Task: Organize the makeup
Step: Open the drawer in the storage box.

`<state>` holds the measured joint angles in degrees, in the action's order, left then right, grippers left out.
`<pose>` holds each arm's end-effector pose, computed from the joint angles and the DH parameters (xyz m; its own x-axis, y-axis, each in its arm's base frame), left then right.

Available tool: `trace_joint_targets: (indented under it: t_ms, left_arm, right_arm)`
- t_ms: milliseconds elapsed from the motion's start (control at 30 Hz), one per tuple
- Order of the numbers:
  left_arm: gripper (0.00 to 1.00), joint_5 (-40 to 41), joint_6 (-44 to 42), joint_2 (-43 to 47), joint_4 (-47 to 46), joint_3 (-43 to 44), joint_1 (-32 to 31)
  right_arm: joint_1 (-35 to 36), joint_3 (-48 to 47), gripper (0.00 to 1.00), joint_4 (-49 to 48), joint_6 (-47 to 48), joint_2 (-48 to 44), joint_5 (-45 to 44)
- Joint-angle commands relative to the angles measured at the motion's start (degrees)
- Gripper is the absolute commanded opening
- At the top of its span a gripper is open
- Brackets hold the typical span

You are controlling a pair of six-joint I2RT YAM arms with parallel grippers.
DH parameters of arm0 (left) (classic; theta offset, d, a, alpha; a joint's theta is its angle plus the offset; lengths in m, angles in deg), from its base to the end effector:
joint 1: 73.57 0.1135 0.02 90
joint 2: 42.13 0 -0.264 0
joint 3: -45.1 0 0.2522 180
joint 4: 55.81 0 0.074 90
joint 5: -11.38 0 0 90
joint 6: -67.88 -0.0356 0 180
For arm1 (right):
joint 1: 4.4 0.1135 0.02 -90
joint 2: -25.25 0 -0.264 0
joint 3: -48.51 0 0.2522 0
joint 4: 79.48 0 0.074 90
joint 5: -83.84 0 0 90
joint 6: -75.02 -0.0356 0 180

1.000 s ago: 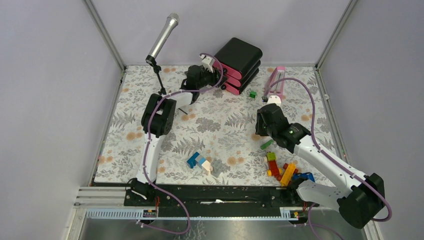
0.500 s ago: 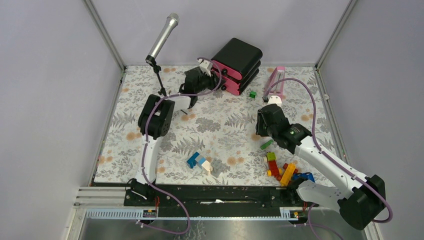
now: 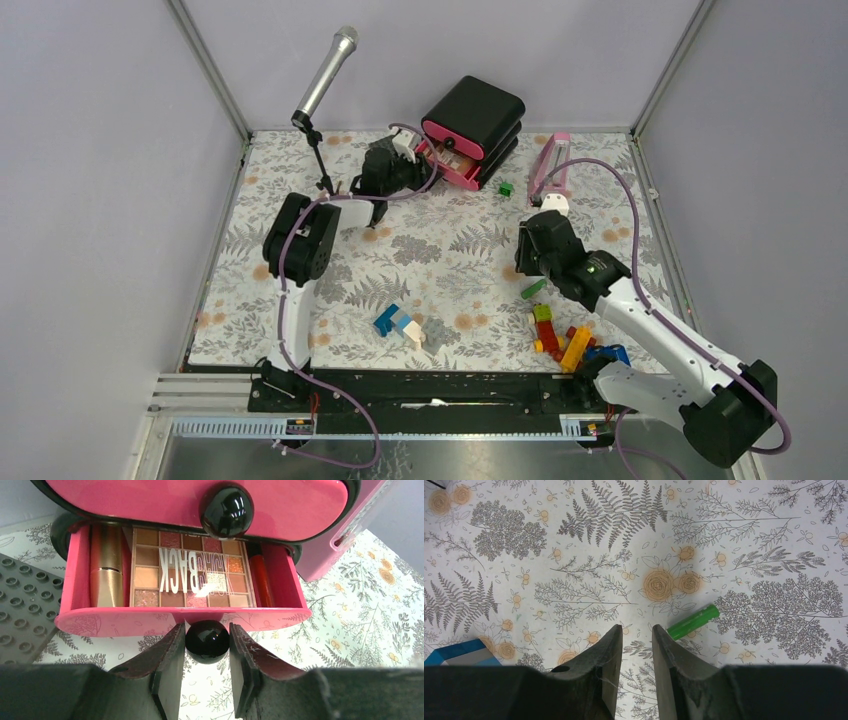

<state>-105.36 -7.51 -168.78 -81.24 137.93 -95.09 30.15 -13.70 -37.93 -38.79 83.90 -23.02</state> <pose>0.4516 -0.1953 0.1695 -0.3184 -0.1166 -0.9407 0.6835 0.6594 -0.3131 0.1867 0.1160 0.2881 -0.6069 0.0512 -0.7931 -0.1196 0.9807 0.1548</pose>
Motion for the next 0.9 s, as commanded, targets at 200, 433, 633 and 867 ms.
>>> trace_joint_targets:
  t_ms: [200, 433, 633, 867]
  left_arm:
    - [0.22, 0.6, -1.6, 7.4, -0.5, -5.4, 0.0]
    - [0.24, 0.4, -2.2, 8.8, 0.8, -7.2, 0.0]
    - [0.44, 0.3, -2.6, 9.0, 1.7, -7.2, 0.0]
    - [0.55, -0.5, -3.9, 9.7, 3.3, -7.0, 0.0]
  right_arm:
    - [-0.1, -1.9, 0.43, 4.2, -1.8, -2.8, -4.0]
    - [-0.3, -3.7, 0.57, 9.8, -4.5, 0.7, -8.6]
    - [-1.9, -3.5, 0.64, 9.9, -5.9, 7.3, -4.8]
    - [-5.3, -1.7, 0.73, 6.7, -9.8, 13.4, -4.9]
